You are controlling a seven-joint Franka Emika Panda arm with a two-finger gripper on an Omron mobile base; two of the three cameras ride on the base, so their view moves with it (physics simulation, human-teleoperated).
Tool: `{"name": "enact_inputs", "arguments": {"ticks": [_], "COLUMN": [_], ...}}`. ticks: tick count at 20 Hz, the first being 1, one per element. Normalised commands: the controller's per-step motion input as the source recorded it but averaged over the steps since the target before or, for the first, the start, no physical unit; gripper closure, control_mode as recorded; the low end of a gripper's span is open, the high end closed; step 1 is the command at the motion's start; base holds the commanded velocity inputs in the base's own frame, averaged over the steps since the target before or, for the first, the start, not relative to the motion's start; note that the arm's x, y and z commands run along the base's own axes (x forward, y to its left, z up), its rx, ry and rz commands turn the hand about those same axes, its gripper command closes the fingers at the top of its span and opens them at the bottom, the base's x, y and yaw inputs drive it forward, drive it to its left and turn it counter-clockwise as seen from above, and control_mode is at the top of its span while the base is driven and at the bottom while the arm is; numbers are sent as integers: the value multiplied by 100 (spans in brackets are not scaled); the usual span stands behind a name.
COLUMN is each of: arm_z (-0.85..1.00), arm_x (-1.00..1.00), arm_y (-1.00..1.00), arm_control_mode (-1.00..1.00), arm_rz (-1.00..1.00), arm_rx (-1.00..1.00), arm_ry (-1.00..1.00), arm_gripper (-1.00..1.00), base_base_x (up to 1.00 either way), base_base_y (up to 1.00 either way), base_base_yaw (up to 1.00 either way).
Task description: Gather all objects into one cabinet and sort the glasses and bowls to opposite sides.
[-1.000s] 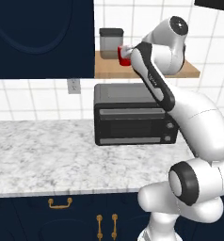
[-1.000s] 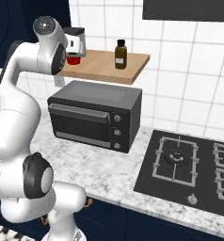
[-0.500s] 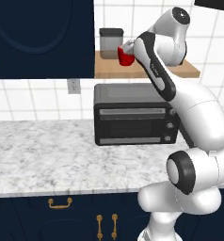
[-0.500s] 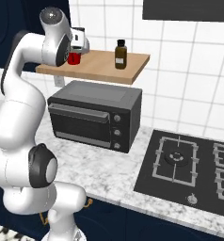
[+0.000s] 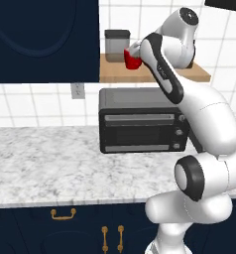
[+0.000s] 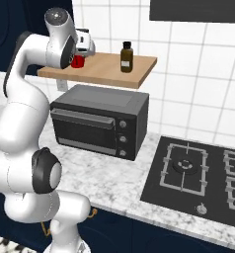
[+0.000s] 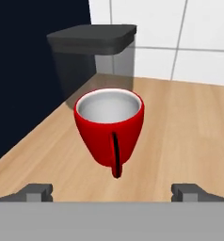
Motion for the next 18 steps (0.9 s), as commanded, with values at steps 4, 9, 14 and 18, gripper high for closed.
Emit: {"name": "enact_inputs", "arguments": {"ticks": [4,9,14,18], "arm_z": [-9,-1,-6,-2], "arm_x": [15,34,26,0], "arm_y": [0,0,0,0], "arm_control_mode": [-100,-100,-100,-100], "arm_rz": [0,0,0,0], "arm_rx": [0,0,0,0], "arm_ry": [0,0,0,0], "arm_gripper": [-100,-100,-100,-100], "base_base_x": [0,0,0,0], "base_base_y": [0,0,0,0], "base_base_yaw": [0,0,0,0]}}
